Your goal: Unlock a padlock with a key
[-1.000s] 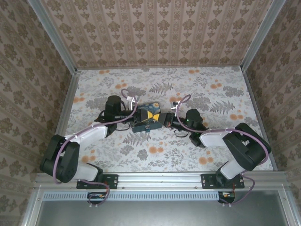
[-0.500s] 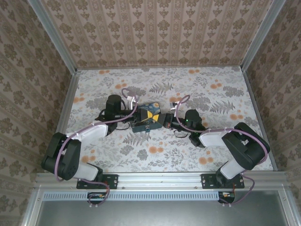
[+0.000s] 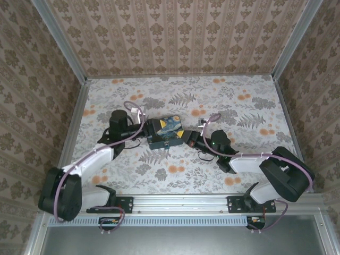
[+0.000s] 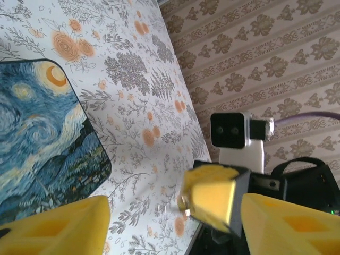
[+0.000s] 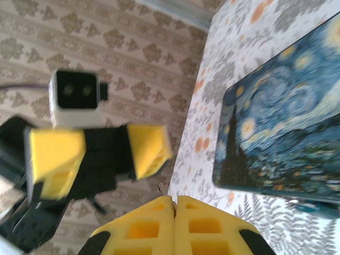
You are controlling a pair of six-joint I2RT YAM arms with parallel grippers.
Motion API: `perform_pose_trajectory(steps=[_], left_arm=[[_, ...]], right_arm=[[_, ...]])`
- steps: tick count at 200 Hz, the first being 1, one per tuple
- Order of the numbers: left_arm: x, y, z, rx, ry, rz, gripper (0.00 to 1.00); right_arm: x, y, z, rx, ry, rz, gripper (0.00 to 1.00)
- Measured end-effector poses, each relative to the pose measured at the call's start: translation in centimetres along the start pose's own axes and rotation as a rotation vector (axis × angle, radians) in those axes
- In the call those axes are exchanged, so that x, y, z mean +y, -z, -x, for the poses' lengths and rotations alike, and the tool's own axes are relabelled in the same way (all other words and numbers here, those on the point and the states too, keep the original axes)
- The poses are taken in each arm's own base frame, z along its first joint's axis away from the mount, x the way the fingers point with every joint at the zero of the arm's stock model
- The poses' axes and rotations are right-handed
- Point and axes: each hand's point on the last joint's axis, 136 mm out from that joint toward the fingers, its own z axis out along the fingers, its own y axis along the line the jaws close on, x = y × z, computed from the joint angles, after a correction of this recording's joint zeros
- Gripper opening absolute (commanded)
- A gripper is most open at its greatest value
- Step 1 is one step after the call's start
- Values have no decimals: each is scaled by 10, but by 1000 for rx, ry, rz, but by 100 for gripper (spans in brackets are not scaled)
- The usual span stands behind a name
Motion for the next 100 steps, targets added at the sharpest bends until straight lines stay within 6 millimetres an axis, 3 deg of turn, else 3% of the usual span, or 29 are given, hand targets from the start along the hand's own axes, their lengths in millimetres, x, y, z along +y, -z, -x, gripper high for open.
perform_pose_trajectory(steps=[28, 74, 100], left_arm=[[9, 8, -18, -7, -4, 44, 74], [33, -9, -81, 114, -40, 139, 73], [61, -13, -104, 146, -66, 227, 71]], right_arm=[[-11, 1, 8, -53, -15, -48, 0], [-33, -16, 9, -69, -70, -113, 0], [-41, -28, 10, -70, -98, -132, 0]])
